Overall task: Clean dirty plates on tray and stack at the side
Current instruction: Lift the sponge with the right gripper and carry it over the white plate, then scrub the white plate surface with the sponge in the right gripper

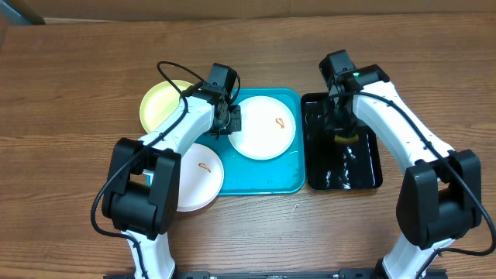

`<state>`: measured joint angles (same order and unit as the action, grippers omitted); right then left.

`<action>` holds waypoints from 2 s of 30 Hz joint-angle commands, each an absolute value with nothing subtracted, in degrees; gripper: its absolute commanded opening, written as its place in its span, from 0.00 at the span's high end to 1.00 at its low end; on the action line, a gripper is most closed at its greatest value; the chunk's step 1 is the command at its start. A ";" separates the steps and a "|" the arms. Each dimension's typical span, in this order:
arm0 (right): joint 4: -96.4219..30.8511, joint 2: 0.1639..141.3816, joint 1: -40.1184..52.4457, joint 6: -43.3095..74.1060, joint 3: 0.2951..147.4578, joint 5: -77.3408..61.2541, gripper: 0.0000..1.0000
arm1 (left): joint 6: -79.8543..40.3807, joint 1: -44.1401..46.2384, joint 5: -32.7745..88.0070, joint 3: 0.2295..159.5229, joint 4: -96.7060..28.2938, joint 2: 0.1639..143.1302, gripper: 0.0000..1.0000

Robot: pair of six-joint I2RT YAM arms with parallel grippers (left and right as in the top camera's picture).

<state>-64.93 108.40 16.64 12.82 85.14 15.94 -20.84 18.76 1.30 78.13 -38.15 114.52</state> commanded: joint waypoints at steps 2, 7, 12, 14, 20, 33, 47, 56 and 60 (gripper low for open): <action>-64.23 106.61 16.40 11.03 85.36 18.11 0.96 | -17.54 18.76 1.50 77.78 -38.37 115.02 0.96; -62.70 106.61 16.40 9.10 86.94 6.17 0.96 | -17.56 18.79 1.52 77.78 -38.37 115.02 0.95; -59.13 106.61 16.51 9.13 87.05 -0.51 0.96 | -17.56 18.79 1.54 77.78 -38.72 115.02 0.95; -57.17 106.61 17.08 8.80 87.05 -2.79 0.96 | -17.56 18.79 1.54 77.78 -38.76 115.02 0.95; -49.15 106.63 22.65 7.66 86.91 -3.09 0.96 | -17.56 18.79 1.54 77.78 -38.74 115.02 0.95; -32.42 110.37 33.06 4.64 79.92 16.49 0.96 | -17.58 18.79 1.52 77.78 -38.72 115.02 0.95; -30.11 121.78 33.26 2.96 79.92 19.44 0.92 | -17.58 18.79 1.54 77.78 -38.81 115.02 0.96; -33.43 122.19 32.69 6.00 79.90 13.04 0.96 | -17.56 18.79 1.52 77.78 -38.98 115.02 0.95; -33.54 122.50 31.14 6.20 79.81 1.37 0.96 | -17.58 18.79 1.52 77.78 -38.96 115.02 0.96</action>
